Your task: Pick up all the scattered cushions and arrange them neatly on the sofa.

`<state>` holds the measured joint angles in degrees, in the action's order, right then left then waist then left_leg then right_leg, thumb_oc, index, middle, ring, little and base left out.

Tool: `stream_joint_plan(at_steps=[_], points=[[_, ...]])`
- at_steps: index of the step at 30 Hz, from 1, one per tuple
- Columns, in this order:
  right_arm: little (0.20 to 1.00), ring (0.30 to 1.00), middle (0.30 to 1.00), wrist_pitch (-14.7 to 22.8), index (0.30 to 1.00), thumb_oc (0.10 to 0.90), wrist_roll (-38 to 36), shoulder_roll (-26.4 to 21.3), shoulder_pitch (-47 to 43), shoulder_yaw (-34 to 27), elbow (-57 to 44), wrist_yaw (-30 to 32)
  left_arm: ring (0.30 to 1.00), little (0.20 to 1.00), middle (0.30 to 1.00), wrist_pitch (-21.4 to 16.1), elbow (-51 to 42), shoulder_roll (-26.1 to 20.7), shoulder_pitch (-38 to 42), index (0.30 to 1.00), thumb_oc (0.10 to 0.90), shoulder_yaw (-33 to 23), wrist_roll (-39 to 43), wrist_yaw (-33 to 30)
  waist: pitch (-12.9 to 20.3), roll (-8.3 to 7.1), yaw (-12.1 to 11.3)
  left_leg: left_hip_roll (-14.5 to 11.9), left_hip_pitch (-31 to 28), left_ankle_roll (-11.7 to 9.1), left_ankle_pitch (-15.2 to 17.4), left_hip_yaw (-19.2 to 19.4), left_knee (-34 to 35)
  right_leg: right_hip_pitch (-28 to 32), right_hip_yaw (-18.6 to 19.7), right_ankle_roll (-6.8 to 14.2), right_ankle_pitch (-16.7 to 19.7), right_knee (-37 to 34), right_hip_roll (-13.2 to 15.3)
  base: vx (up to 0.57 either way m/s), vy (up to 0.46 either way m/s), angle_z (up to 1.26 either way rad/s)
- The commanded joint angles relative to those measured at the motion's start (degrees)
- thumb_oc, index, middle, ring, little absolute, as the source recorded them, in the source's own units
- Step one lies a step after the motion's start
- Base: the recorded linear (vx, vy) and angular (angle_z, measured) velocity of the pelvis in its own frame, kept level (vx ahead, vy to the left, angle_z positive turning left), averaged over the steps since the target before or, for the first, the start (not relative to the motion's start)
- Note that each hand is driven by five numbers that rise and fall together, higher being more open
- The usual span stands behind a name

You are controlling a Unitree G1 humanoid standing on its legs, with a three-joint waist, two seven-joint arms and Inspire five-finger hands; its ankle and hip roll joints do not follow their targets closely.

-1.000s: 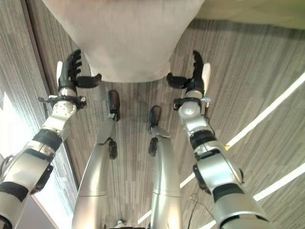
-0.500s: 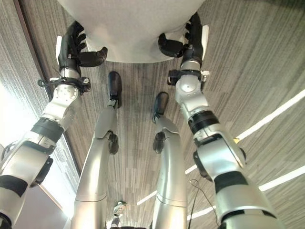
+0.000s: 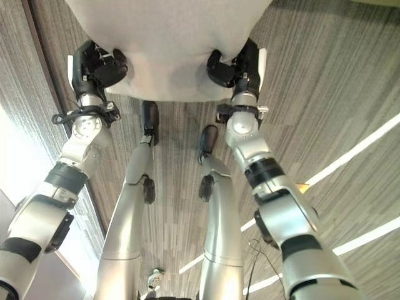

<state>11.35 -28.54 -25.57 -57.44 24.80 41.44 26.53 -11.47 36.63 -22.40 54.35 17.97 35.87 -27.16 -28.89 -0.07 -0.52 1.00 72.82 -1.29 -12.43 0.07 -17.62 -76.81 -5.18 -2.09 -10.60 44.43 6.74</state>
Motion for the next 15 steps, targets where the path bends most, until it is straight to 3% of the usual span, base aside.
stream_joint_plan(at_steps=[1,6,8,9,14,15], points=[[0.300,0.300,0.300,9.10,0.300,0.400,6.20,7.08,2.54,-0.22,-15.23,-3.87,0.300,0.300,0.300,-8.55,-11.65,5.85,-2.65,0.300,0.400,2.65,-5.01,4.30,11.42,0.44,1.33,0.65,0.93,0.57,16.72,-0.99,-9.88,3.38,1.64,7.09,4.28,-12.36,-0.43,-0.04,0.008,-0.03],[0.300,0.300,0.300,9.41,0.300,0.400,8.02,7.79,11.05,-2.52,-20.36,-4.85,0.300,0.300,0.300,-8.61,-15.34,7.47,-9.88,0.300,0.400,1.39,-5.82,5.55,10.90,0.15,1.82,0.43,-6.83,-0.24,16.20,-1.49,-6.00,10.48,1.22,7.17,5.45,-16.07,-0.21,-0.01,-0.012,-0.03],[0.300,0.300,0.300,9.70,0.300,0.400,8.89,8.15,18.21,-3.47,-24.06,-6.27,0.300,0.300,0.300,-8.77,-18.35,8.94,-16.01,0.300,0.400,1.65,-5.94,7.13,10.95,-0.09,2.08,0.72,-13.87,-0.89,15.57,-1.61,-1.83,16.59,0.46,7.35,6.54,-20.15,-0.11,-0.05,-0.044,-0.06],[0.300,0.300,0.300,9.65,0.300,0.400,9.42,8.28,20.44,-3.86,-25.05,-6.45,0.300,0.300,0.300,-8.71,-18.90,9.51,-18.02,0.300,0.400,1.87,-5.58,7.82,10.76,-0.17,2.16,0.89,-15.77,-0.88,13.26,-1.37,0.24,18.27,-0.13,7.17,8.77,-22.19,-0.07,-0.12,-0.033,-0.09],[0.300,0.300,0.300,9.78,0.300,0.400,9.90,8.82,29.28,-4.87,-28.48,-8.12,0.300,0.300,0.300,-8.51,-21.22,9.84,-25.37,0.300,0.400,2.90,-5.03,10.43,11.45,-0.48,2.39,1.00,-25.85,-1.64,12.03,-1.71,5.43,27.72,-1.34,7.45,10.16,-27.93,-0.23,-0.05,-0.064,-0.08],[0.300,0.300,0.300,9.65,0.300,0.400,10.13,9.18,32.65,-5.20,-29.94,-8.85,0.300,0.300,0.300,-8.21,-22.00,9.60,-28.72,0.300,0.400,3.70,-4.70,11.61,11.54,-0.71,2.58,0.47,-30.47,-1.77,11.69,-1.52,7.19,32.44,-2.03,7.55,10.64,-30.30,-0.22,-0.01,-0.132,-0.11]])
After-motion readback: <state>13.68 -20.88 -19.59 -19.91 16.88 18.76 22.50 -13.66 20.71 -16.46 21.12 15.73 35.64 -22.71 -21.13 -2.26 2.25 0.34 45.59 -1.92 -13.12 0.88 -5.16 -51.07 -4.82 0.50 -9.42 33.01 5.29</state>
